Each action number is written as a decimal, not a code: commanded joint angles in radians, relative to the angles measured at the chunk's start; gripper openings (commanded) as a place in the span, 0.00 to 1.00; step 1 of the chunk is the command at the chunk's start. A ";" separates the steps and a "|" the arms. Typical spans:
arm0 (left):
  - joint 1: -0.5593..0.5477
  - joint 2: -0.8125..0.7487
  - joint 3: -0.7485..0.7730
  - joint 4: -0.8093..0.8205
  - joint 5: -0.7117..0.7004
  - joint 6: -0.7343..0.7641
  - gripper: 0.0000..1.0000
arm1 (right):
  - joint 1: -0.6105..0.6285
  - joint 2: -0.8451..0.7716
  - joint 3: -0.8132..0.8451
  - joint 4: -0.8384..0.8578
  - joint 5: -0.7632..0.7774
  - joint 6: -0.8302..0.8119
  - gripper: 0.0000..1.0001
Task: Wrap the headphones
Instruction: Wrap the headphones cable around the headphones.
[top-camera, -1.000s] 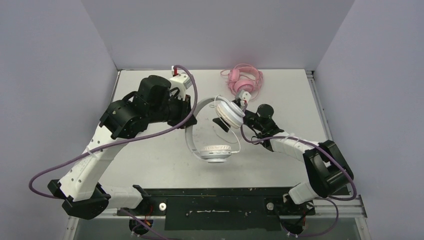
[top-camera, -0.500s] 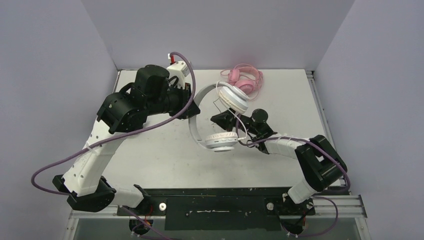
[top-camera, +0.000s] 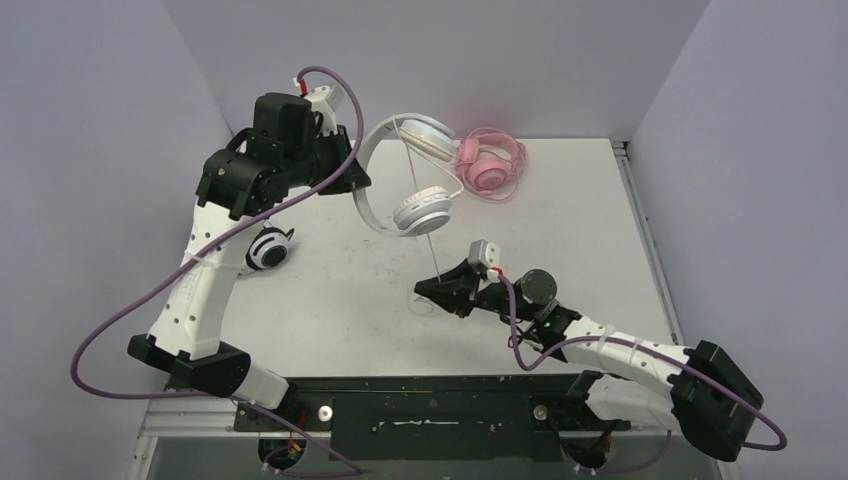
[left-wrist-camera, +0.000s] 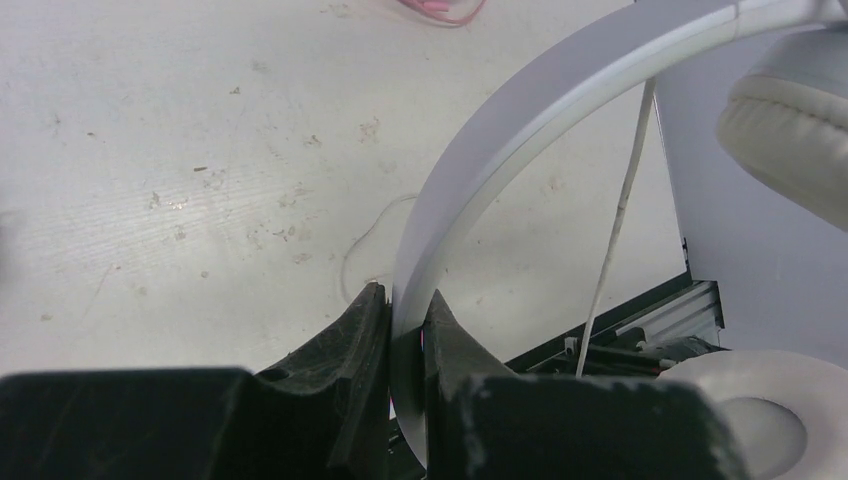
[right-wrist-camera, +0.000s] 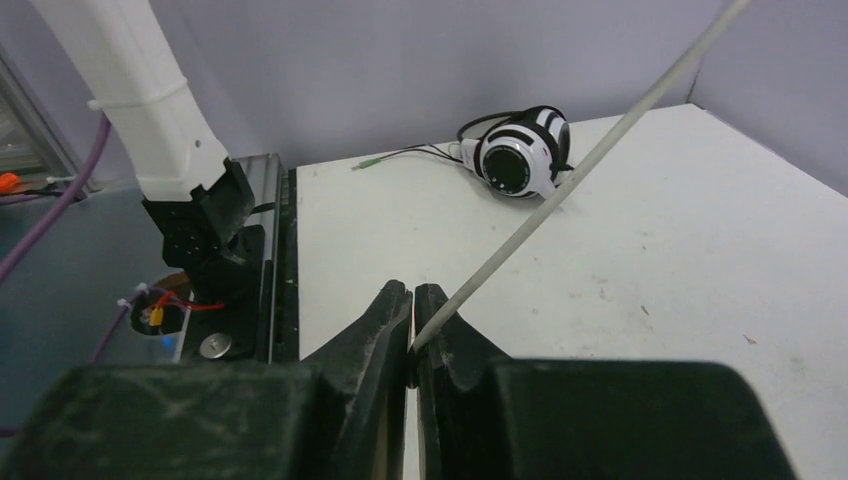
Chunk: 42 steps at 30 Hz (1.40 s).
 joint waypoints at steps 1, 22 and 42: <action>0.038 -0.027 -0.052 0.197 0.020 -0.072 0.00 | 0.058 -0.030 0.001 -0.057 -0.013 0.020 0.07; 0.152 -0.046 -0.195 0.333 0.015 -0.127 0.00 | 0.160 0.075 0.019 0.035 0.009 0.125 0.00; 0.116 -0.137 -0.528 0.542 -0.412 -0.035 0.00 | 0.189 0.147 0.272 -0.056 0.012 0.294 0.14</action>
